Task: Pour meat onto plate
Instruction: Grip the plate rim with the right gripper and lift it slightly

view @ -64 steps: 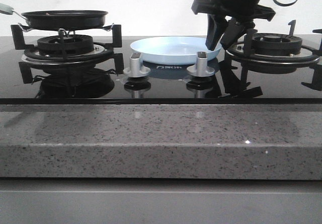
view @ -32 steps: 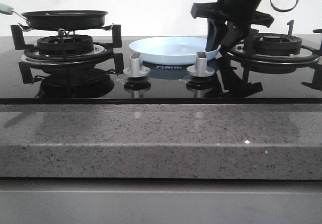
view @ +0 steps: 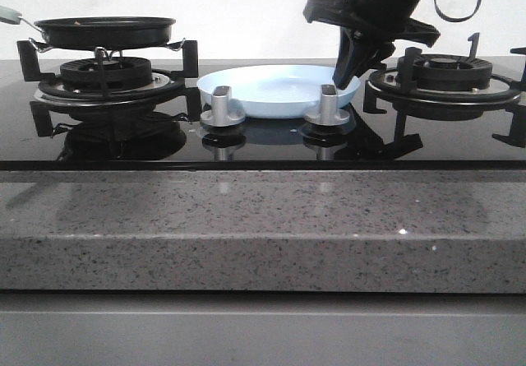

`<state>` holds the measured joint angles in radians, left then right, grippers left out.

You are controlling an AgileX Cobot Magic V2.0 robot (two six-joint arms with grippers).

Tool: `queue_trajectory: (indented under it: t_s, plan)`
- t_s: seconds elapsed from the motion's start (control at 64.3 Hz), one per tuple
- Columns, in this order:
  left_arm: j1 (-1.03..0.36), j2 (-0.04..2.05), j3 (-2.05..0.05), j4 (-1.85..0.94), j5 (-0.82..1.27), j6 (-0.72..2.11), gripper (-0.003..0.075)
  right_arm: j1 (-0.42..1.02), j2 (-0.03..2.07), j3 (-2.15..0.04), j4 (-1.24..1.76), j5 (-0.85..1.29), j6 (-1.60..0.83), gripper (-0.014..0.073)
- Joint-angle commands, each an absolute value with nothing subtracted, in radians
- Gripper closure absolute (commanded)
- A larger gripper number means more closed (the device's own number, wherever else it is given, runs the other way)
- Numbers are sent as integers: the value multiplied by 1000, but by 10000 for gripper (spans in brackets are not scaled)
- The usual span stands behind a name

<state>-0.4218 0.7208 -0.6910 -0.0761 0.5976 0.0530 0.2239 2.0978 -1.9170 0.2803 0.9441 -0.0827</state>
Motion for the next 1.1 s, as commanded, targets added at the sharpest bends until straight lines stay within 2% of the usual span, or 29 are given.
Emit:
queue_trajectory:
  t_s: [0.0, 0.311, 0.529, 0.855, 1.089]
  plan:
    - [-428, 722, -728, -88, 527, 52, 167, 221, 2010, -1944, 291, 900, -97, 712]
    - [-428, 722, -728, -88, 527, 52, 167, 221, 1878, -1944, 324, 846, -97, 712]
    - [-428, 722, -728, -88, 527, 52, 167, 234, 1783, -1918, 327, 904, -97, 712]
    - [-428, 722, -728, -88, 527, 52, 167, 321, 1546, -1485, 345, 723, -98, 712]
    - [-428, 722, -728, -88, 527, 52, 167, 346, 1530, -1351, 357, 634, -98, 712]
